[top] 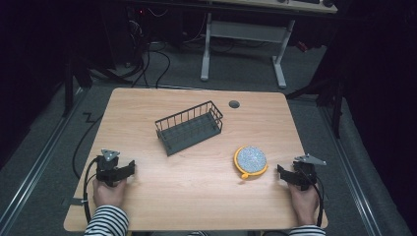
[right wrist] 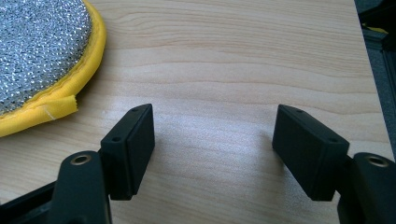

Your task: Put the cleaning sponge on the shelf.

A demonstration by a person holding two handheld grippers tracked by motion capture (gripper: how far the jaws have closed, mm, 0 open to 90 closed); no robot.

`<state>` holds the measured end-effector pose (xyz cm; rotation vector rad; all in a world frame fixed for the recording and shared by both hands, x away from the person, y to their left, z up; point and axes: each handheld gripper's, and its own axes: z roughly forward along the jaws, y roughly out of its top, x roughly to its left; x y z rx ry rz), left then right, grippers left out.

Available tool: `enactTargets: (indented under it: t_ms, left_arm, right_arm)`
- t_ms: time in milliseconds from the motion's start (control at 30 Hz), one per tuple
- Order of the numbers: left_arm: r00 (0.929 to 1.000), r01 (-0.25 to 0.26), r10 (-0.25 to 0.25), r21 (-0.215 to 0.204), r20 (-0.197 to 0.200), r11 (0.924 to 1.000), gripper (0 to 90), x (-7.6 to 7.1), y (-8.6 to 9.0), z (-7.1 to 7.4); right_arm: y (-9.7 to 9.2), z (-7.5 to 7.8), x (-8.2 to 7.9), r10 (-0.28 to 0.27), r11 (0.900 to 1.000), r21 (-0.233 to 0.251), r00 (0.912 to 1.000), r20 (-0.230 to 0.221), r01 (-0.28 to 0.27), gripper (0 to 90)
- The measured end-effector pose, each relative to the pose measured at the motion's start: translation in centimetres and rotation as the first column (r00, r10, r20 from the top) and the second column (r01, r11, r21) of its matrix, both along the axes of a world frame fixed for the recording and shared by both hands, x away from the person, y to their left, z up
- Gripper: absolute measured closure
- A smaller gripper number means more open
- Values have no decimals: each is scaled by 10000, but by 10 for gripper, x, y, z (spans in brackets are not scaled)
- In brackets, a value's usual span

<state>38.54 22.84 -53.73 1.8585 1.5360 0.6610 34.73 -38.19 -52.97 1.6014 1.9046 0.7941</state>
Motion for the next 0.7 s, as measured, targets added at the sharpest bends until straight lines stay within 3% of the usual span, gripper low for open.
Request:
enactTargets:
  t_ms: [533, 700]
  left_arm:
    - [10000, 24, -24, -43, -7, 10000, 245, 0, 0, 0]
    - [10000, -4, 4, -83, 17, 10000, 280, 0, 1, 0]
  right_arm:
    - [1, 0, -1, 67, 10000, 32, 10000, -40, -67, 294]
    - [1, 0, -1, 99, 9999, 23, 9999, -22, -98, 294]
